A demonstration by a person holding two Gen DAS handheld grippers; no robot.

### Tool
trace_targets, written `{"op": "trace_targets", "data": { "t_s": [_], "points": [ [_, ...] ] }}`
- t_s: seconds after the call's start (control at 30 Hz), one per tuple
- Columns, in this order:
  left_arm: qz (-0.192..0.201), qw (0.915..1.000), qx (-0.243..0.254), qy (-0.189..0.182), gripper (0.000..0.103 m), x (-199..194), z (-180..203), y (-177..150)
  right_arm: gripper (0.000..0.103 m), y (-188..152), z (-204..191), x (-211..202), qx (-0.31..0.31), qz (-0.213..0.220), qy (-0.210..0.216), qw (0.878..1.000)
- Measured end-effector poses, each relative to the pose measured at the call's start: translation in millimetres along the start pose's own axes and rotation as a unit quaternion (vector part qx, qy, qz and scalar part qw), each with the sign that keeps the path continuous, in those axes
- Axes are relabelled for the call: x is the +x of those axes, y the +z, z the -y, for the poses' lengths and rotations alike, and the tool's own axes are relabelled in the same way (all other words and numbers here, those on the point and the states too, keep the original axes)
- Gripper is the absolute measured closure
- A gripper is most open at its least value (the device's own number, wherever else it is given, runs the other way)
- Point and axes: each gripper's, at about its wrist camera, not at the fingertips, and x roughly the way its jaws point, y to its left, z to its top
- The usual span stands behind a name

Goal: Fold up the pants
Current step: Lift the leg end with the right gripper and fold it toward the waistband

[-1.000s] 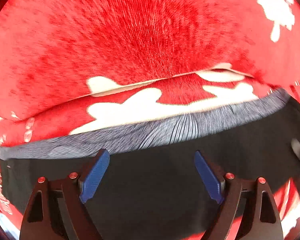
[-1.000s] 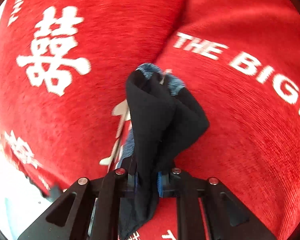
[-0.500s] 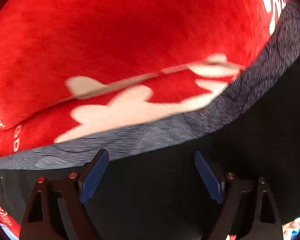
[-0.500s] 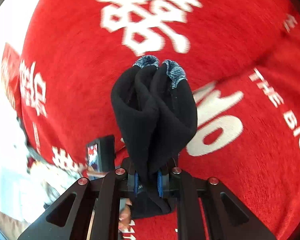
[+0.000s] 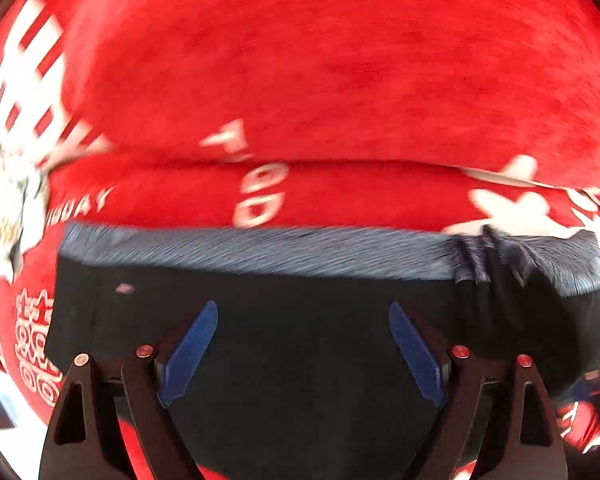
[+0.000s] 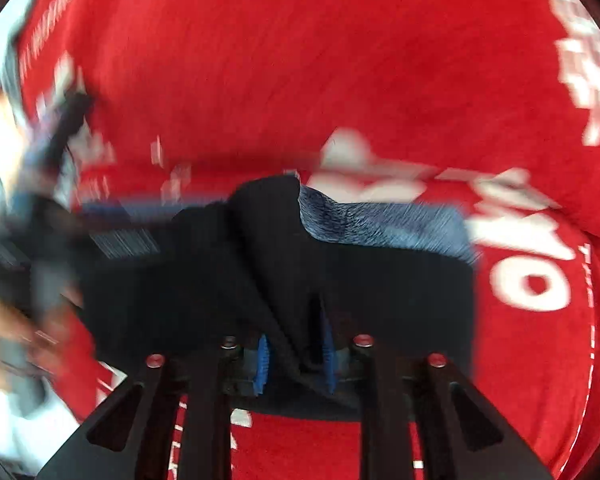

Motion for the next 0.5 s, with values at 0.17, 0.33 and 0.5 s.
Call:
{"op": "trace_targets", "data": {
  "t_s": [0.17,0.33,0.5],
  "points": [
    [-0.007,0.9999,0.005,-0.008,0.014,0,-23,-11,0.042,-14,-70,2,-0.118,-0.012,-0.094,0.988],
    [-0.032,0.9931,0.02,-0.111,0.014,-4,-13,-11,0.042,-24,-62,-45,-0.035,-0.01,0.046,0.998],
    [-0.118,0.9532,0.049,-0.274,0.014,-3,27,-22,0.042,-62,57,-27,0.356,-0.016,0.253,0.899]
  ]
}}
